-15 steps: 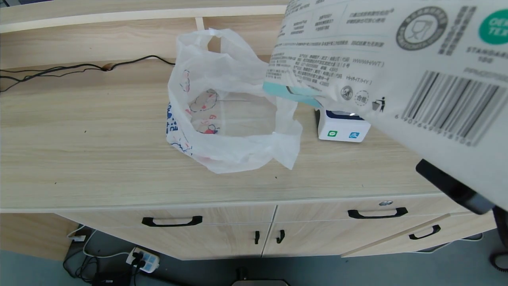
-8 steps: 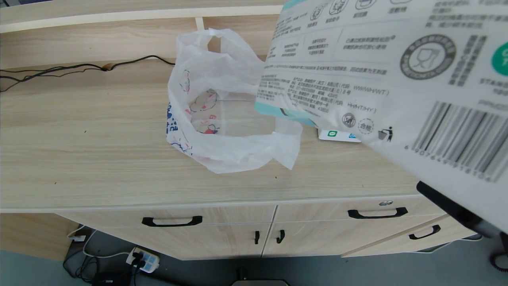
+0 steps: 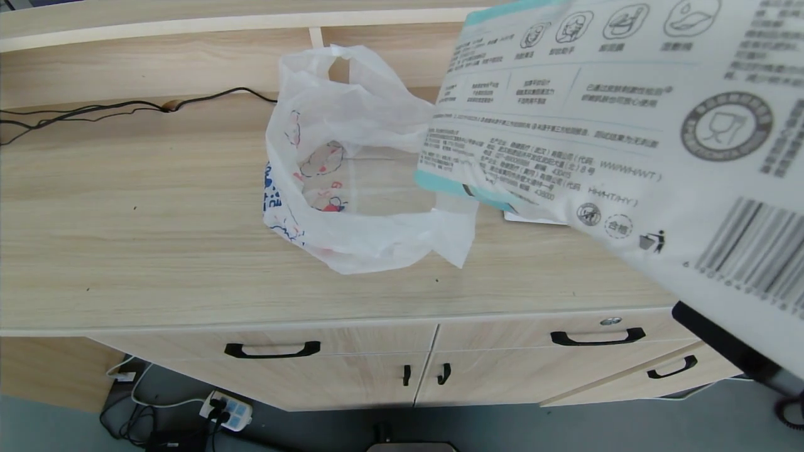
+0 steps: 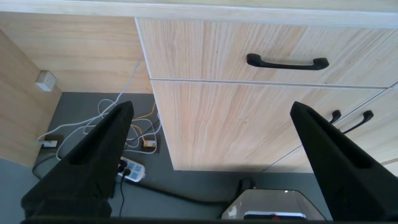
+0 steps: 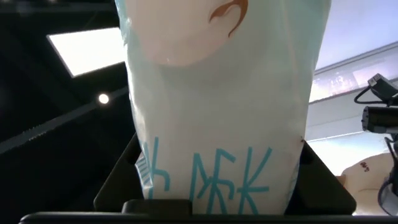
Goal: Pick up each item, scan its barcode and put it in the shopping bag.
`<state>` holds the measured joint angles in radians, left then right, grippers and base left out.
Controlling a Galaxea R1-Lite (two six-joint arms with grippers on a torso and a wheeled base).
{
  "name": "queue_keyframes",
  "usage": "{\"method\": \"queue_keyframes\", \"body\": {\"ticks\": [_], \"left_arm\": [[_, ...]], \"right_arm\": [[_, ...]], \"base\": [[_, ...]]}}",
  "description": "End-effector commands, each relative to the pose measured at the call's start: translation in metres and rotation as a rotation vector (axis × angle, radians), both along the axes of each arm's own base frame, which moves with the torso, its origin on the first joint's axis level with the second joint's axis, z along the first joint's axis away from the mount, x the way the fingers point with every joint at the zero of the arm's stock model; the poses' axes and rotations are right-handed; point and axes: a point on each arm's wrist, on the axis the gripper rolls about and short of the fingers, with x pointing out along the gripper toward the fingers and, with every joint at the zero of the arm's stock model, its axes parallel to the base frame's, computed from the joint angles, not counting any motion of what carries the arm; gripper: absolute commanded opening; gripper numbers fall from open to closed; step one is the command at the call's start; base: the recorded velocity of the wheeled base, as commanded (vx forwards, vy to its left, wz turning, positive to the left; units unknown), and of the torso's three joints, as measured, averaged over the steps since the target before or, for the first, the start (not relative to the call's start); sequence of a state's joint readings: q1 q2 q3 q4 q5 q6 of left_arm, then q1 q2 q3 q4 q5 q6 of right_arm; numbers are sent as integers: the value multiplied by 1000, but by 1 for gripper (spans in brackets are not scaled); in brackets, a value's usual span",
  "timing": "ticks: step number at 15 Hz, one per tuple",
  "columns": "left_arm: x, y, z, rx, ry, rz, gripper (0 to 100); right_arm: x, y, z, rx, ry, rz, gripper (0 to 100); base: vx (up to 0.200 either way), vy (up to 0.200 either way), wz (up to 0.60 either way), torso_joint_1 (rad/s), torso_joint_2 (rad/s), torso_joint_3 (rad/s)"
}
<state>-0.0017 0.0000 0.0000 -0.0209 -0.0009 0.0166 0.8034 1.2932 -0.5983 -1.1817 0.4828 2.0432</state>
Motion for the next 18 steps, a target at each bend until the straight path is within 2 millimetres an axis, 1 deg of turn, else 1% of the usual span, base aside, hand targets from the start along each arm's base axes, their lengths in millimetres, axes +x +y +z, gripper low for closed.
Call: {"method": "queue_keyframes", "body": {"ticks": [1, 2, 3, 4, 5, 6, 7, 8, 9, 10, 11, 12, 13, 14, 15, 16, 17, 18], "left_arm": [[0, 0, 0, 0, 1, -1, 100], [0, 0, 0, 0, 1, 1, 100], [0, 0, 0, 0, 1, 1, 100], [0, 0, 0, 0, 1, -1, 100], [0, 0, 0, 0, 1, 1, 100], [0, 0, 0, 0, 1, -1, 100], [0, 0, 0, 0, 1, -1, 100], [0, 0, 0, 0, 1, -1, 100], [0, 0, 0, 0, 1, 1, 100], [0, 0, 0, 0, 1, 1, 100], [0, 0, 0, 0, 1, -1, 100], [0, 0, 0, 0, 1, 1, 100], [0, 0, 0, 0, 1, 1, 100], [0, 0, 0, 0, 1, 1, 100], [0, 0, 0, 0, 1, 1, 100], [0, 0, 0, 0, 1, 1, 100], [0, 0, 0, 0, 1, -1, 100], [0, 0, 0, 0, 1, 1, 100]], "right_arm": [[-2, -10, -2, -18, -88, -58, 0], [2, -19, -2, -60, -195, -106, 0], [3, -28, -3, -102, -304, -119, 0], [9, -39, -5, -163, -443, -161, 0], [20, -52, -6, -251, -666, -242, 0], [29, -57, -3, -297, -802, -325, 0], [37, -64, 3, -329, -883, -409, 0], [39, -66, 7, -340, -921, -442, 0], [48, -71, 8, -398, -1004, -512, 0], [62, -70, 2, -506, -1168, -579, 0], [68, -70, -1, -553, -1234, -602, 0], [79, -70, -9, -659, -1373, -647, 0], [94, -63, -15, -846, -1513, -789, 0], [99, -57, -13, -887, -1530, -842, 0], [103, -38, -5, -934, -1481, -947, 0], [115, -28, -1, -994, -1418, -1044, 0], [120, -24, 3, -1020, -1387, -1094, 0], [128, -21, 11, -1044, -1356, -1156, 0]], "base": [[0, 0, 0, 0, 0, 0], [0, 0, 0, 0, 0, 0], [0, 0, 0, 0, 0, 0], [0, 0, 0, 0, 0, 0], [0, 0, 0, 0, 0, 0], [0, 0, 0, 0, 0, 0], [0, 0, 0, 0, 0, 0], [0, 0, 0, 0, 0, 0], [0, 0, 0, 0, 0, 0], [0, 0, 0, 0, 0, 0], [0, 0, 0, 0, 0, 0], [0, 0, 0, 0, 0, 0], [0, 0, 0, 0, 0, 0], [0, 0, 0, 0, 0, 0], [0, 0, 0, 0, 0, 0], [0, 0, 0, 0, 0, 0], [0, 0, 0, 0, 0, 0], [0, 0, 0, 0, 0, 0]]}}
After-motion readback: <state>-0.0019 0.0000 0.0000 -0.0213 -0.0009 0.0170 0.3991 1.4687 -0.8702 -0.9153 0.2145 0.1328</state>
